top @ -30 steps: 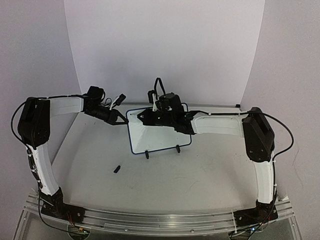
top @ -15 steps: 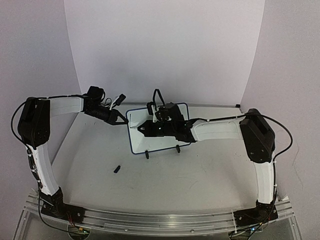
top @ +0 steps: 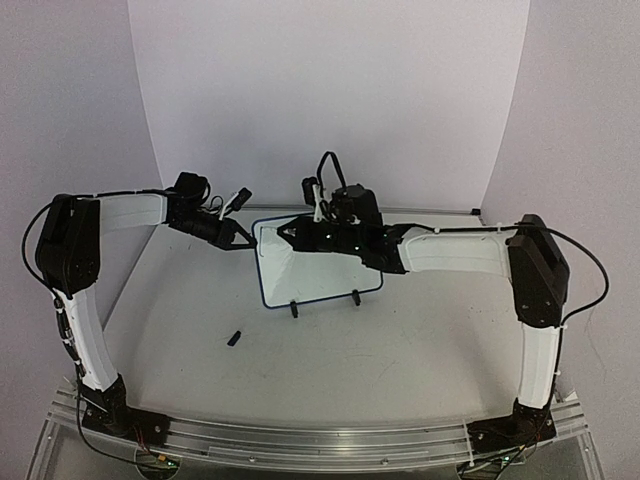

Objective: Write a sentence on the whiteboard
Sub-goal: Write on the whiteboard with the whiteboard marker without the cap.

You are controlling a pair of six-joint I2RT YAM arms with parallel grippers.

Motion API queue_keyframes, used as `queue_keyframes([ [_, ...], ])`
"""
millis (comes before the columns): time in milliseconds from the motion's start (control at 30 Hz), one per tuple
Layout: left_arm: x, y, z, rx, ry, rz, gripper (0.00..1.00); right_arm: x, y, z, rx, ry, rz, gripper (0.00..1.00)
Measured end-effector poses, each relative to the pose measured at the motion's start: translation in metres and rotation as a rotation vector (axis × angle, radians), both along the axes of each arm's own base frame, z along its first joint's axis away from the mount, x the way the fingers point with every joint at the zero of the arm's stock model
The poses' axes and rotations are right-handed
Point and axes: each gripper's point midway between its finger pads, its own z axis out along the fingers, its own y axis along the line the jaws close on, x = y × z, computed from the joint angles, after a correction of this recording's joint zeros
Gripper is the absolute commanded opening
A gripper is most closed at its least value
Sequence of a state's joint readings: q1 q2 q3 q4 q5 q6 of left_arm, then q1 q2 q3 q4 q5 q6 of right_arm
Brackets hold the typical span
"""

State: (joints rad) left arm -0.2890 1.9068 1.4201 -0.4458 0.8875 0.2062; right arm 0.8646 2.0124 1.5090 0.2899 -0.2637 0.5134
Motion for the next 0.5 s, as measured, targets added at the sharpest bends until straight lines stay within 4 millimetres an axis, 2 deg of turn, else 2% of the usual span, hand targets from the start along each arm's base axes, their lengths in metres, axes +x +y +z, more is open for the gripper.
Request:
queue_keyframes([
  [133,0.0,0.0,0.0,0.0,0.0,0.0,0.0,0.006,0.003,0.014,0.017,-0.025,-0.013,0.0],
  [233,0.0,0.0,0.0,0.0,0.0,0.0,0.0,0.012,0.006,0.018,0.022,-0.038,-0.025,0.0],
  [500,0.0,0.0,0.0,0.0,0.0,0.0,0.0,0.022,0.011,-0.008,-0.029,-0.012,-0.051,0.0],
])
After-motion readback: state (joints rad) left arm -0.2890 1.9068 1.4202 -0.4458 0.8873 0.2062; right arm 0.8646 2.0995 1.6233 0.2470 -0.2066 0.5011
